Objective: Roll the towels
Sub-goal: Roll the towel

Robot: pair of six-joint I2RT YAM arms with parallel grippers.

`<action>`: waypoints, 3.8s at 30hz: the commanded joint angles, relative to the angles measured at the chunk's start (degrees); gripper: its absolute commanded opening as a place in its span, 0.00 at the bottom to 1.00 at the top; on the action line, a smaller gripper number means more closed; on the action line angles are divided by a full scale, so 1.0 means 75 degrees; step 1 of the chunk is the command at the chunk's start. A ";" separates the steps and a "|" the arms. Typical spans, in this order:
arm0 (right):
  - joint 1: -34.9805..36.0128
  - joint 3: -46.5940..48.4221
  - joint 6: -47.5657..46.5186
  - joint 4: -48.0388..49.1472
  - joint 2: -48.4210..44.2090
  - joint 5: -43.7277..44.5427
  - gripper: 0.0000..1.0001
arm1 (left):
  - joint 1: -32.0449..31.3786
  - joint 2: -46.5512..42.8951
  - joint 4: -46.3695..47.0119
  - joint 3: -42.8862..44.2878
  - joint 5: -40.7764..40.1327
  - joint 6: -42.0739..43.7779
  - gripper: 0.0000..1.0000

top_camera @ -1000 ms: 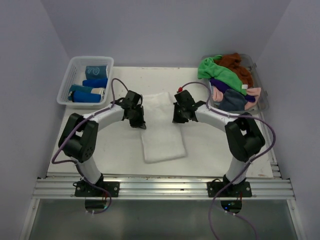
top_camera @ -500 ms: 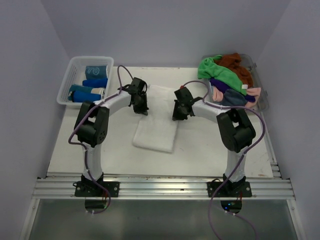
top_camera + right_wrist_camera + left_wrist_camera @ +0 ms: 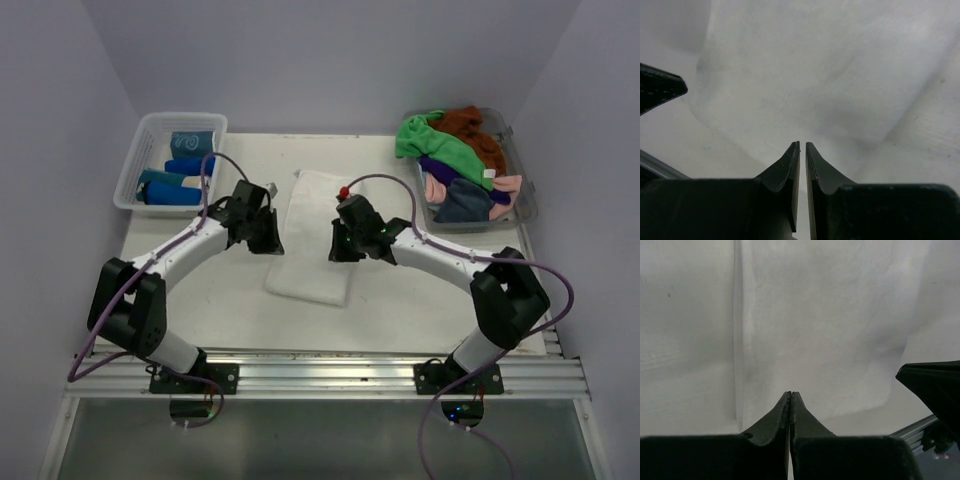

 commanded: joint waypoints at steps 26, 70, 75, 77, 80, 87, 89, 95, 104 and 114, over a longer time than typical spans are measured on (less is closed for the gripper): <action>0.1666 -0.1504 -0.0874 -0.0743 -0.1665 0.1098 0.40 | -0.0320 -0.0819 -0.0284 -0.1883 -0.0674 -0.0196 0.46; 0.2604 -0.1364 -0.2667 -0.0487 -0.1056 0.1967 0.48 | -0.0320 -0.1135 0.0408 -0.2949 0.0053 -0.1391 0.00; 0.2851 -0.1000 -0.3359 -0.0171 -0.0598 0.1417 0.49 | -0.0320 -0.1100 0.0384 -0.2891 0.0018 -0.1473 0.00; 0.2932 -0.0965 -0.3500 0.0063 -0.0446 0.1277 0.49 | -0.0320 -0.1077 0.0372 -0.2891 0.0006 -0.1555 0.00; 0.3108 -0.0790 -0.3687 0.0087 -0.0188 0.1357 0.49 | -0.0308 -0.1076 0.0396 -0.2902 0.0006 -0.1649 0.00; 0.3448 -0.0718 -0.4156 0.0531 0.0444 0.2248 0.50 | -0.0250 -0.1030 0.0337 -0.2785 0.0006 -0.1626 0.00; 0.3460 -0.0928 -0.4215 0.0963 0.0632 0.2400 0.50 | -0.0203 -0.1029 0.0291 -0.2750 0.0030 -0.1591 0.00; 0.3448 -0.1117 -0.3899 0.1271 0.1090 0.2800 0.21 | -0.0027 -0.1006 0.0161 -0.2574 0.0135 -0.1380 0.00; 0.3227 -0.0497 -0.3828 0.0582 0.0445 0.1524 0.00 | 0.0336 -0.1345 -0.0096 -0.2200 0.0217 -0.1134 0.46; 0.2020 0.0324 -0.3431 -0.0217 0.0702 -0.1242 0.00 | 0.0559 -0.2235 -0.0003 -0.2375 0.0405 -0.1274 0.61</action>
